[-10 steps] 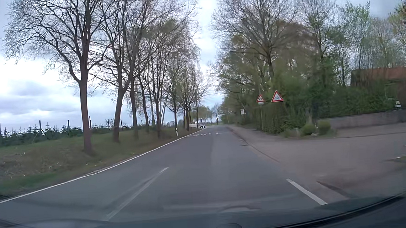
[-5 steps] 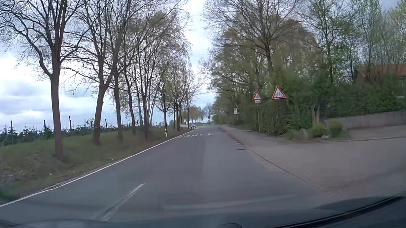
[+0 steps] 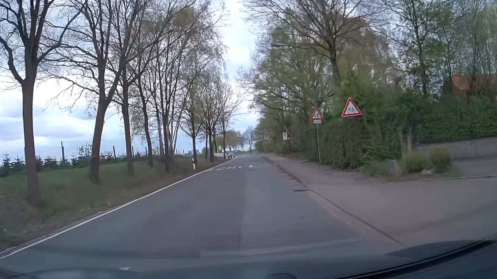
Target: Follow the waypoints while adhering to traffic rules and regulations
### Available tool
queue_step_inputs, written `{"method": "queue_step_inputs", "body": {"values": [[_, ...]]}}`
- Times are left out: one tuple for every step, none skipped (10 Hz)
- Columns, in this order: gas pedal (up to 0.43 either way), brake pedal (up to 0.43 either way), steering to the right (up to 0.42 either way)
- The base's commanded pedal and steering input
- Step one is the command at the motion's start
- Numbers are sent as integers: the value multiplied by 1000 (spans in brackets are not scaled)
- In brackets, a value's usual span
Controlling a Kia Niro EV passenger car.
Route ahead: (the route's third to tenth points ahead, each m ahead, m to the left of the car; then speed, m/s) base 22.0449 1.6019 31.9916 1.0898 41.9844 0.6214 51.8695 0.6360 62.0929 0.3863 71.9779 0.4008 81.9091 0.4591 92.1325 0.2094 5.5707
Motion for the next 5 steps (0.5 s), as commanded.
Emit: {"method": "queue_step_inputs", "body": {"values": [[118,0,9],[118,0,9],[118,0,9],[118,0,9],[118,0,9]]}}
